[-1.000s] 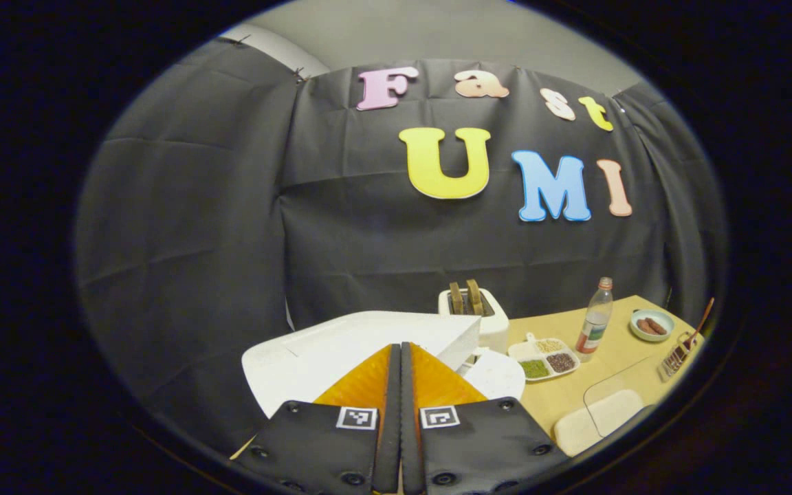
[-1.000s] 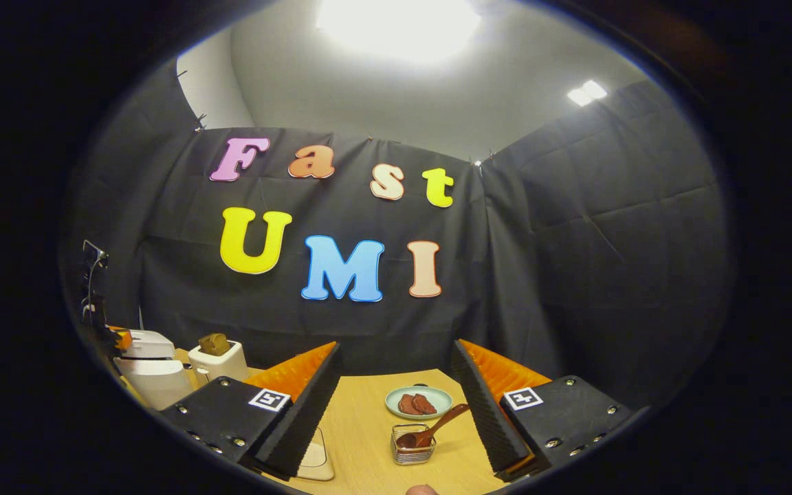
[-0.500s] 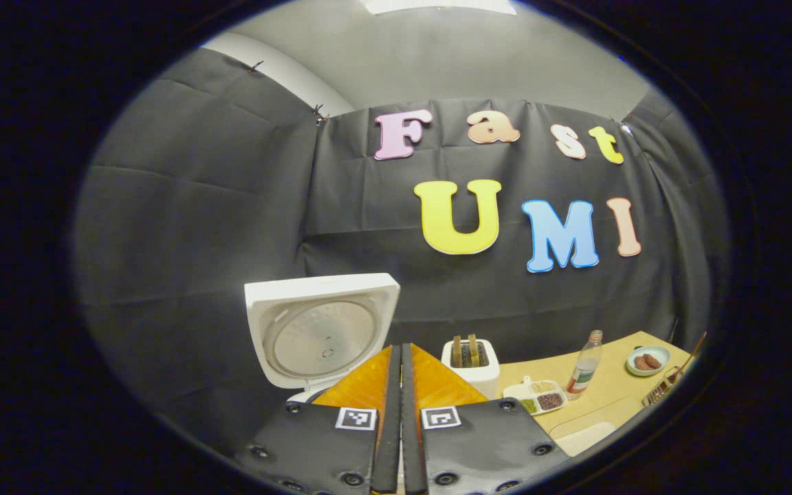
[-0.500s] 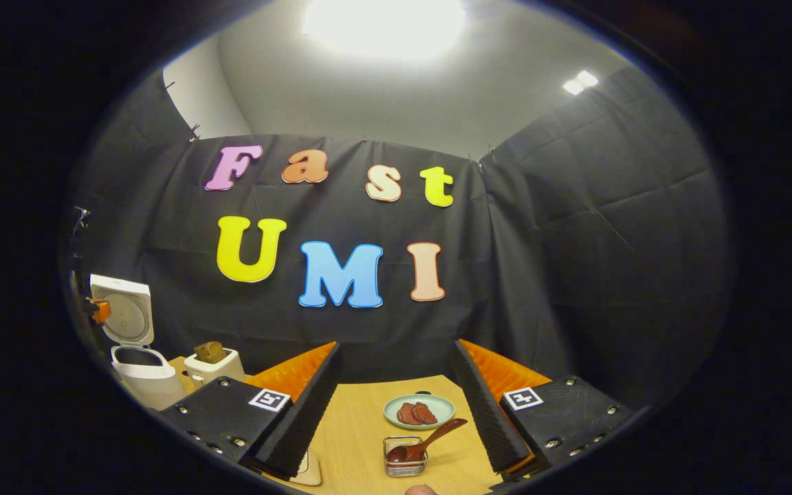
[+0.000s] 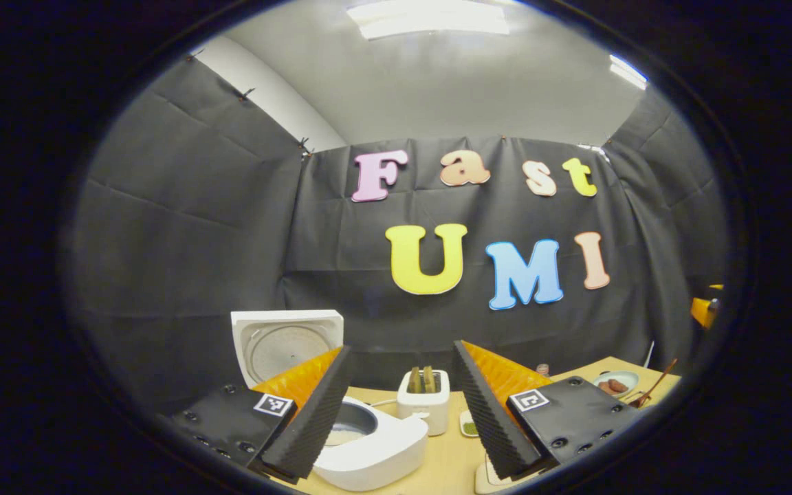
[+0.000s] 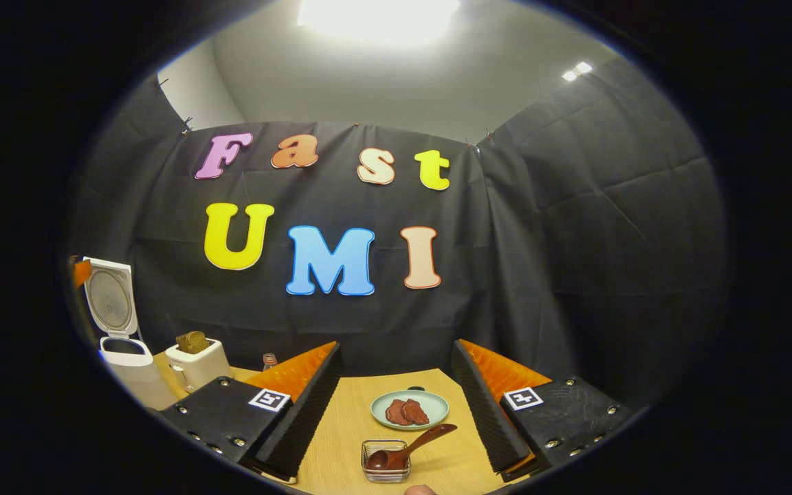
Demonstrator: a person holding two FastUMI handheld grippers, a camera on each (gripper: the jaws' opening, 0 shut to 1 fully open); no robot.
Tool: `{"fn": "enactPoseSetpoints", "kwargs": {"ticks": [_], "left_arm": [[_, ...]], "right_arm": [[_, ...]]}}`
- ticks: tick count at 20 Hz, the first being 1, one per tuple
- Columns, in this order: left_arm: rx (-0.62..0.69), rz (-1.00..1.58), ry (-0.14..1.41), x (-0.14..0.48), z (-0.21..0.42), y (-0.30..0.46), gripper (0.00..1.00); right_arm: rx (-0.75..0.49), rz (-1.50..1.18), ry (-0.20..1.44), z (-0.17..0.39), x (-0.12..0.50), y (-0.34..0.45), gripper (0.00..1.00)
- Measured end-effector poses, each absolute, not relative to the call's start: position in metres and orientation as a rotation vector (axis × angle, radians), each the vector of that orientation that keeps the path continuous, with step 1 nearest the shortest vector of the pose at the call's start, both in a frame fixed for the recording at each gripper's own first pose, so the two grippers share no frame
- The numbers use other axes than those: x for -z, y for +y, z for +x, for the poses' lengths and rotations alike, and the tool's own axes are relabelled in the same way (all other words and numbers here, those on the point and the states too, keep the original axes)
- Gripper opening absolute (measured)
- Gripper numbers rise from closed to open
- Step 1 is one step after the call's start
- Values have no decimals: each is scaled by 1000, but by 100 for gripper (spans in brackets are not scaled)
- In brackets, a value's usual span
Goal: Close the left gripper, press the button to open the rice cooker; take a wooden spoon from the chopstick holder with the right hand, scoop a spoonful of rice and pour it into the rice cooker, then put the wooden spoon back into the chopstick holder.
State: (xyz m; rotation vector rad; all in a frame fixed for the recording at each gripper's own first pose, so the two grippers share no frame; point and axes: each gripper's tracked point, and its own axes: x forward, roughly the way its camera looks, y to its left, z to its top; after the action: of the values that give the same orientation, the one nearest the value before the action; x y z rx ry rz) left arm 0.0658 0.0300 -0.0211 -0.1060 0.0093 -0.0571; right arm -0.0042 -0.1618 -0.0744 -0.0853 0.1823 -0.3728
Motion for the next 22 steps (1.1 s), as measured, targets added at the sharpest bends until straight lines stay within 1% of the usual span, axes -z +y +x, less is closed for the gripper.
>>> {"fn": "enactPoseSetpoints", "kwargs": {"ticks": [4,6,10,22], "left_arm": [[70,-93,11,14,47,21,100],[62,-81,23,14,42,20,99],[23,-71,23,6,33,27,99],[-55,3,41,-2,15,32,99]], "right_arm": [[382,-77,227,11,102,-183,97],[388,-67,260,18,119,-192,97],[386,-46,331,24,156,-207,98],[428,213,549,12,268,-237,98]]}}
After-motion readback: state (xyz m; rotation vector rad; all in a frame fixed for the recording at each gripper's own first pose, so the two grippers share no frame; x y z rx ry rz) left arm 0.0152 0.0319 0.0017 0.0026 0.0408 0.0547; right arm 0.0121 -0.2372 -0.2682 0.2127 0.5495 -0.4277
